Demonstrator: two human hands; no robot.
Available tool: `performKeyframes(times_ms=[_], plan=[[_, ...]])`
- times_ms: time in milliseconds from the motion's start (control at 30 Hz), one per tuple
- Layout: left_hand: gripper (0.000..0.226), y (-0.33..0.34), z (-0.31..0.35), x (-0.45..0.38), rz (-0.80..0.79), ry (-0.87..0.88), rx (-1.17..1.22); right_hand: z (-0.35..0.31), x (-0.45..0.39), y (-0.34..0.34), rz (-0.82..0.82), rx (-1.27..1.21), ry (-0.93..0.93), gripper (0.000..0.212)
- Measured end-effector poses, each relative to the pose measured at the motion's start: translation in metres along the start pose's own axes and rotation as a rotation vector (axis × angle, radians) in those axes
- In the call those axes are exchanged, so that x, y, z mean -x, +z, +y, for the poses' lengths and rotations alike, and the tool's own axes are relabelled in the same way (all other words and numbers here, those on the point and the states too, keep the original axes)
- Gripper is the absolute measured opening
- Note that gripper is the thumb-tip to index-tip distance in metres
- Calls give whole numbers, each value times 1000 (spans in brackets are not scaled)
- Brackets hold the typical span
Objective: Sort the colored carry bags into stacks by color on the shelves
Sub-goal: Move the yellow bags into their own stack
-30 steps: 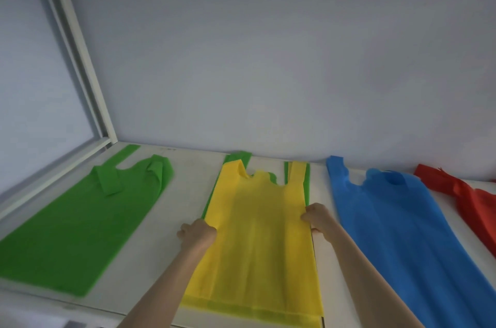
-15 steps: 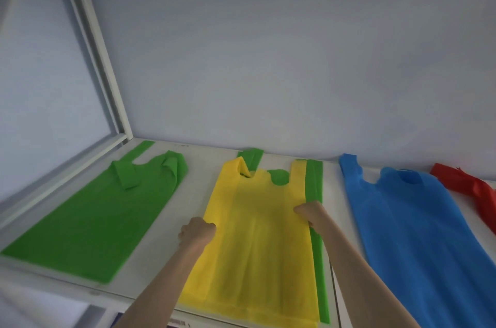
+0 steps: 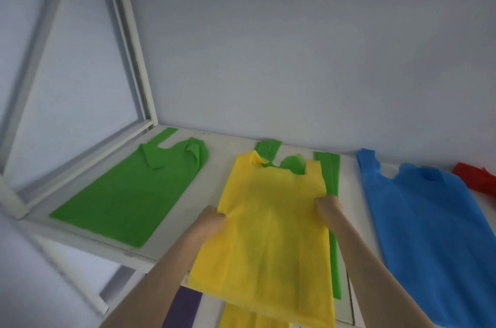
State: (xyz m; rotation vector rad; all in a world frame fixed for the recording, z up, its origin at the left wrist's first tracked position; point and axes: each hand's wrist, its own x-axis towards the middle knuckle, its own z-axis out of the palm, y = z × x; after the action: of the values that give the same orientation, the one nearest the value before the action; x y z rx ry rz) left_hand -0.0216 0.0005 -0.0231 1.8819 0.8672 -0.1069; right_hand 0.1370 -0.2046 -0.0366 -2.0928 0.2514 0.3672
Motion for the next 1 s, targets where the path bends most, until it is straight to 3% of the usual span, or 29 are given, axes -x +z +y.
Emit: performKeyframes(times_ms=[100,300,433,567,700,900,1000], plan=[[31,-4,-9,11,-49,-3,4,13,17,-10,18,33,-38,39],[25,-17,-42,51,-176,51,30,41,79,-12,75,35,-4,43],[21,-28,-91,82,-269,36,31,76,129,0,120,8,60,40],[32,-22,-144,105,-427,-76,-31,103,178,8,193,8,79,17],[36,-13,-182,116,-493,-139,-70,143,197,22,218,-51,26,30],[35,7,-216,106,-470,-180,-146,223,206,45,143,-15,236,16],[16,27,-228,90,-446,-215,-172,249,192,58,127,31,338,12]])
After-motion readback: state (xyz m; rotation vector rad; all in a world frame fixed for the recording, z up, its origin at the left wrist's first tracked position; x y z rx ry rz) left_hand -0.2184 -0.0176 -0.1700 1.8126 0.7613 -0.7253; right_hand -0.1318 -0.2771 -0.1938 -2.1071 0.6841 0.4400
